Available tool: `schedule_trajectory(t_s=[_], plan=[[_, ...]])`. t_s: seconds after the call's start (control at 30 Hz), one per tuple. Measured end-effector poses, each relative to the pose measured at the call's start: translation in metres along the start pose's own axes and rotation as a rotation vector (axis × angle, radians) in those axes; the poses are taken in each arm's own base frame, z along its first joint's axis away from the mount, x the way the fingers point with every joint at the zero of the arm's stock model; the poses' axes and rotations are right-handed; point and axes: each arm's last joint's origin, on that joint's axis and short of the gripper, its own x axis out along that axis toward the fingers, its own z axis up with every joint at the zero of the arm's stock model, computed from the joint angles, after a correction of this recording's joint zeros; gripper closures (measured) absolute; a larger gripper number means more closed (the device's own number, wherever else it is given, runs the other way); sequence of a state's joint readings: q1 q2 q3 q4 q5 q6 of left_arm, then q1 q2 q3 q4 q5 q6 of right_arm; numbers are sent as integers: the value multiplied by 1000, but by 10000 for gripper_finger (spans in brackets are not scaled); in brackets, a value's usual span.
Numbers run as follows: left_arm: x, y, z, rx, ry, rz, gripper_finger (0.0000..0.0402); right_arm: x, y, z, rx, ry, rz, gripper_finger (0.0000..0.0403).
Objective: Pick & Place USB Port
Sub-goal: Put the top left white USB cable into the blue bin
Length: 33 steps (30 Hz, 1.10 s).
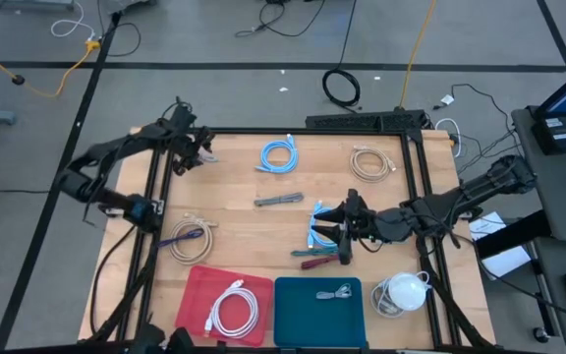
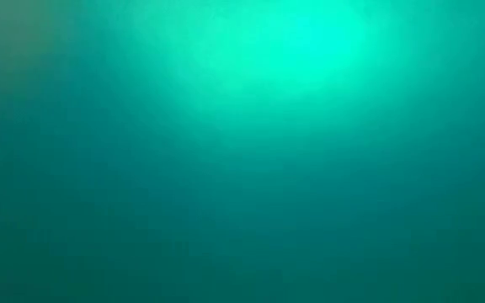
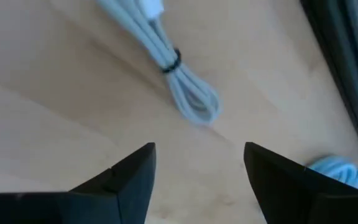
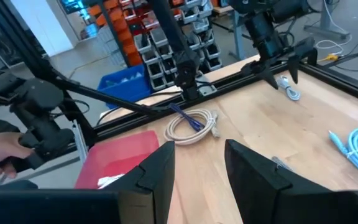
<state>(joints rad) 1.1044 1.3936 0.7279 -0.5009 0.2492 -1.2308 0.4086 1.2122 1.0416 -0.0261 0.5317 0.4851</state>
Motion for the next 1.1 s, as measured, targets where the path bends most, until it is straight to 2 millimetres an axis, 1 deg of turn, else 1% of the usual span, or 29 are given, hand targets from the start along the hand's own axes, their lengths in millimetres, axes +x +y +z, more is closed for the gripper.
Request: schedule_trajectory(t_s=[0.07,0.23,0.37,0.53,0.63,0.77,0.87,1.1], plan=[[2,-4,4,-6,-5,16,149,0,0,0,-1,0,-4,271],[7,-6,11,-40,-3,84,149,0,0,0,0,-6,-13,271],[11,2,16,-58,-17,173,149,0,-1,0,-2,-7,-16,271],[13,6,21,-47,-116,245,149,0,0,0,-3,-6,-14,271],[17,9,24,-60,-135,283,149,0,0,0,-4,-6,-14,271],[24,9,26,-50,-128,293,149,0,-1,0,-5,-6,-15,271],[28,7,26,-78,-125,286,149,0,-1,0,-15,-7,-16,271],[30,5,23,-129,-138,266,149,1,-3,1,-22,-11,-25,271]])
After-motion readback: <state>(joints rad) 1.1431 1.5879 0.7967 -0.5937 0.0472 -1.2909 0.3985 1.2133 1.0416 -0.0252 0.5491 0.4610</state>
